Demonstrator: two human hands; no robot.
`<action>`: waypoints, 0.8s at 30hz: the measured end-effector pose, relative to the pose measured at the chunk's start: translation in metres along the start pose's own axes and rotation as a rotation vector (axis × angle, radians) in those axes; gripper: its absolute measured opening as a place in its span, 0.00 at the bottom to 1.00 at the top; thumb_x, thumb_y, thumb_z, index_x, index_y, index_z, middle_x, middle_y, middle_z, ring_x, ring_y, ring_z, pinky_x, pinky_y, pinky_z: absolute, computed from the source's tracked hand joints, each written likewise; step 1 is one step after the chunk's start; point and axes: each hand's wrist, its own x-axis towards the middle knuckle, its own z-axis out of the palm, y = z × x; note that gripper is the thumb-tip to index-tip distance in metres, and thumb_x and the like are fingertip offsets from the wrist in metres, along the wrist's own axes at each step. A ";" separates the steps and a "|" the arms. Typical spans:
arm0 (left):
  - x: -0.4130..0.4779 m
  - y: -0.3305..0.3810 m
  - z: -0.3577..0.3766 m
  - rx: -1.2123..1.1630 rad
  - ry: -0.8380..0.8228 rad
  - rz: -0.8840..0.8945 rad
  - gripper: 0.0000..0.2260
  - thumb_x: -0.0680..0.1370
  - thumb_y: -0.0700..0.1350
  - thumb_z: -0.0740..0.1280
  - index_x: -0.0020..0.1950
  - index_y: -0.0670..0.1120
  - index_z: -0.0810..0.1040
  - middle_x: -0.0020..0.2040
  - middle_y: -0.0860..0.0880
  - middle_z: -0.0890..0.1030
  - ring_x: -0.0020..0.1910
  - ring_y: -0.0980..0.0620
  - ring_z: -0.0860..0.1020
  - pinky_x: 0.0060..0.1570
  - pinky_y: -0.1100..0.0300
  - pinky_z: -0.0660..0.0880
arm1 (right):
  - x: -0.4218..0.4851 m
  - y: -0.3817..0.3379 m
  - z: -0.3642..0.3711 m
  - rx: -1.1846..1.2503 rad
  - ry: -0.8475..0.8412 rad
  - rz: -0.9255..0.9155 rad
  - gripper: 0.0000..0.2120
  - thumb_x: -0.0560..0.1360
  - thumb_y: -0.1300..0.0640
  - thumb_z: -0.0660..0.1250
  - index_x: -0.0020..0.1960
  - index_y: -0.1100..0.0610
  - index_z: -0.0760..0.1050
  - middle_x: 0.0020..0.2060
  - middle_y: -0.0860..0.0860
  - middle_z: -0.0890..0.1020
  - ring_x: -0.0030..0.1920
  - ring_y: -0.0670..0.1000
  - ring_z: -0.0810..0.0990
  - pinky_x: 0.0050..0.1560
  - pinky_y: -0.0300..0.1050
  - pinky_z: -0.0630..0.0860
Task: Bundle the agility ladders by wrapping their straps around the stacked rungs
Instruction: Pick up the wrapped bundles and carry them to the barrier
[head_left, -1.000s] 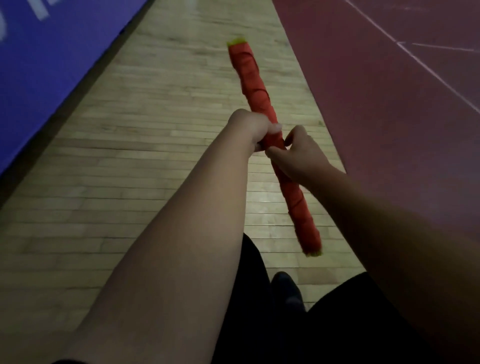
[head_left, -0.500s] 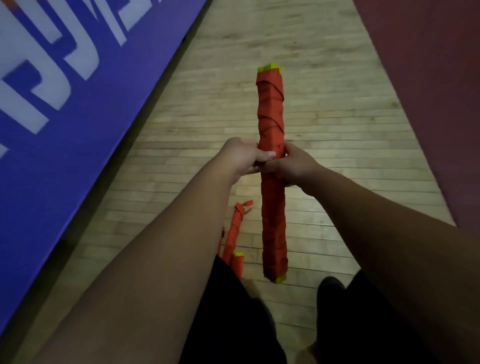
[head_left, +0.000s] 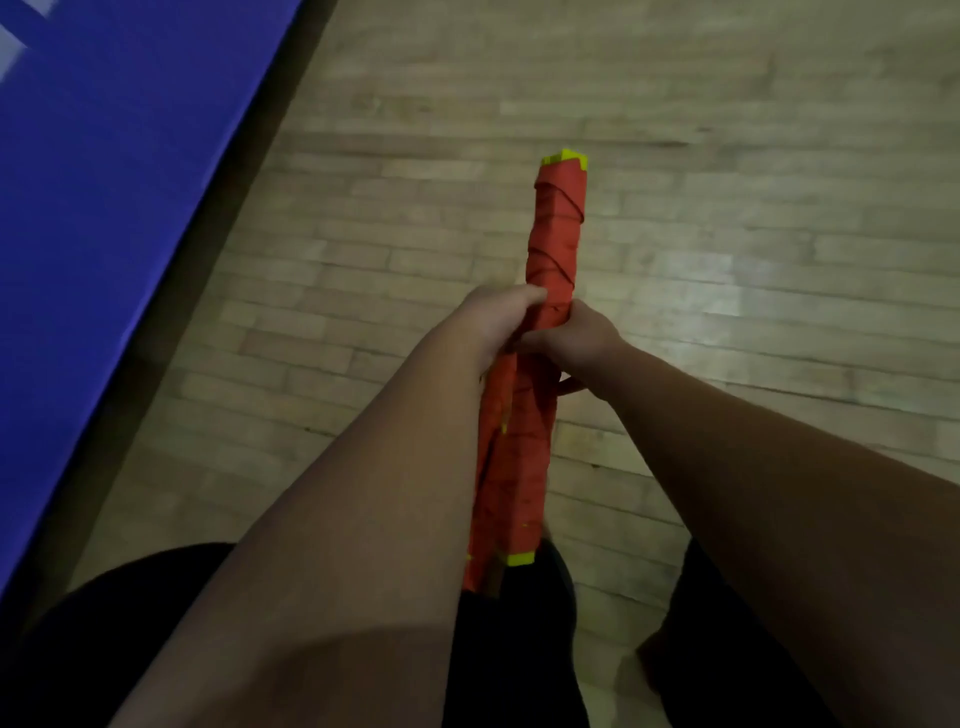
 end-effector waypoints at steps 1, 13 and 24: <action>0.009 -0.014 -0.001 0.003 0.016 -0.040 0.16 0.74 0.55 0.74 0.52 0.44 0.88 0.47 0.46 0.90 0.44 0.45 0.88 0.47 0.50 0.85 | 0.008 0.012 0.009 0.010 -0.013 0.038 0.16 0.67 0.56 0.81 0.52 0.50 0.81 0.45 0.55 0.89 0.45 0.58 0.89 0.43 0.64 0.88; 0.050 -0.178 -0.025 0.819 0.413 -0.189 0.30 0.78 0.53 0.76 0.76 0.44 0.72 0.71 0.40 0.74 0.72 0.38 0.74 0.68 0.44 0.74 | 0.040 0.169 0.086 0.228 -0.041 0.379 0.15 0.68 0.58 0.80 0.53 0.52 0.82 0.48 0.57 0.88 0.46 0.59 0.88 0.39 0.61 0.87; 0.052 -0.247 -0.010 1.132 0.260 -0.442 0.73 0.65 0.61 0.86 0.85 0.37 0.33 0.84 0.36 0.52 0.81 0.31 0.62 0.79 0.35 0.61 | 0.028 0.214 0.112 0.218 -0.221 0.535 0.15 0.71 0.59 0.77 0.56 0.50 0.81 0.50 0.55 0.88 0.51 0.60 0.87 0.55 0.63 0.84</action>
